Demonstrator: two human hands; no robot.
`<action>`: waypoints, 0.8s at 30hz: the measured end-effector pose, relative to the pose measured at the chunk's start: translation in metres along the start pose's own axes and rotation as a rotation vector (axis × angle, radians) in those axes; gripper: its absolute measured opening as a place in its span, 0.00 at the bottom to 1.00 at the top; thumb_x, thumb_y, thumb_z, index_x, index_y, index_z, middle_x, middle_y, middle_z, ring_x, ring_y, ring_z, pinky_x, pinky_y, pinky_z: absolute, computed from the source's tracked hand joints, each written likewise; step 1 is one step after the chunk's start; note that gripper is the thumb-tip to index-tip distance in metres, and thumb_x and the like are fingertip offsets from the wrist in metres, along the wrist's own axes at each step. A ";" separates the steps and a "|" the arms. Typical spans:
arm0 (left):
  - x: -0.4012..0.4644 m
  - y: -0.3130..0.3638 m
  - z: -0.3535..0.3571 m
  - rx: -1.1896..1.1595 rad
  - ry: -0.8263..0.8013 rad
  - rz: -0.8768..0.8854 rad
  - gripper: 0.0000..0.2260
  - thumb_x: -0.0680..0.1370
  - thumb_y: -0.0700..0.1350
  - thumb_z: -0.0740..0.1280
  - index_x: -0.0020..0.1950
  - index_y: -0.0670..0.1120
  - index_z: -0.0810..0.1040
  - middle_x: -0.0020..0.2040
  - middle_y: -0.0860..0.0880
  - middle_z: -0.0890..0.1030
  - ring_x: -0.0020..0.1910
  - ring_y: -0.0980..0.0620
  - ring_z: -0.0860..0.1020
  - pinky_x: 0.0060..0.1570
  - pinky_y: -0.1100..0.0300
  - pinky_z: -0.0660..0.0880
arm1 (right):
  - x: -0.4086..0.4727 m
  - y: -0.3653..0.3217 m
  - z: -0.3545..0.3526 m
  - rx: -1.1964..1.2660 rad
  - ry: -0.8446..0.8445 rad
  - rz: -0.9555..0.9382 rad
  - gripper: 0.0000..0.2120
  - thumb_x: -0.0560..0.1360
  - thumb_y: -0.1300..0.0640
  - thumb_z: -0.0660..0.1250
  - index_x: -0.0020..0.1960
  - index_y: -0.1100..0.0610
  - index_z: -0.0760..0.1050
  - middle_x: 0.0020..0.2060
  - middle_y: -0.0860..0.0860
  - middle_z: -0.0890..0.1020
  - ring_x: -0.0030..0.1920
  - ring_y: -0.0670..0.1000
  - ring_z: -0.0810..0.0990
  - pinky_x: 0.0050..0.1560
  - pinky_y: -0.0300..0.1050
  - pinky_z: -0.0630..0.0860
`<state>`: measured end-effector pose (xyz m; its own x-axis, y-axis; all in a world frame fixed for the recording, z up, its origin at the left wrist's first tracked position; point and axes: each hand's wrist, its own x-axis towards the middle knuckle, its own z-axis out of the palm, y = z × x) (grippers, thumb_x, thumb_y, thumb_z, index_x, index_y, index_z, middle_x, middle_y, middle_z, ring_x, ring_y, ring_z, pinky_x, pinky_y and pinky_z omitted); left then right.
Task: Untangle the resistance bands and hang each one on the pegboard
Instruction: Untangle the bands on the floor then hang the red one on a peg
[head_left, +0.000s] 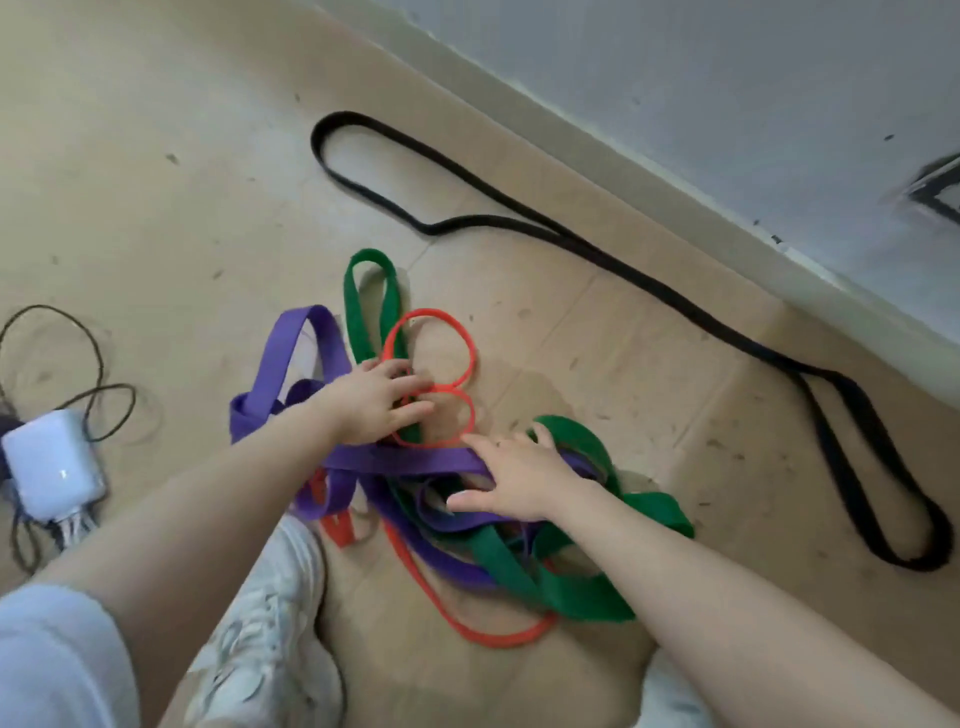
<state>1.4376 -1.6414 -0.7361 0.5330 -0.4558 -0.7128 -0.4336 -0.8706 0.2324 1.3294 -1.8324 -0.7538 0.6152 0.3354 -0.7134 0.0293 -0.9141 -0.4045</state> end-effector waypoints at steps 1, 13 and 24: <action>-0.010 -0.005 0.007 -0.044 -0.025 0.058 0.50 0.58 0.81 0.36 0.73 0.58 0.60 0.74 0.49 0.61 0.73 0.44 0.58 0.71 0.48 0.57 | -0.002 -0.008 0.005 -0.108 -0.002 -0.019 0.38 0.71 0.33 0.60 0.73 0.53 0.58 0.67 0.56 0.71 0.67 0.57 0.69 0.69 0.58 0.54; -0.087 0.045 -0.017 -0.139 0.415 0.155 0.15 0.79 0.47 0.60 0.64 0.46 0.73 0.61 0.44 0.77 0.63 0.43 0.73 0.61 0.53 0.69 | -0.119 -0.043 -0.101 0.502 0.452 0.211 0.17 0.67 0.49 0.75 0.47 0.60 0.77 0.36 0.50 0.76 0.38 0.49 0.74 0.37 0.42 0.70; -0.238 0.162 -0.120 -1.309 0.606 0.600 0.14 0.80 0.45 0.59 0.65 0.46 0.68 0.55 0.47 0.80 0.53 0.52 0.80 0.53 0.58 0.76 | -0.270 -0.139 -0.194 1.580 0.615 -0.420 0.06 0.77 0.65 0.60 0.44 0.63 0.75 0.30 0.52 0.81 0.31 0.47 0.80 0.37 0.40 0.79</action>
<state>1.3275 -1.6960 -0.4498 0.8621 -0.5063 -0.0198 0.0562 0.0567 0.9968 1.3125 -1.8401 -0.3941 0.9623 0.0006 -0.2722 -0.2483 0.4116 -0.8769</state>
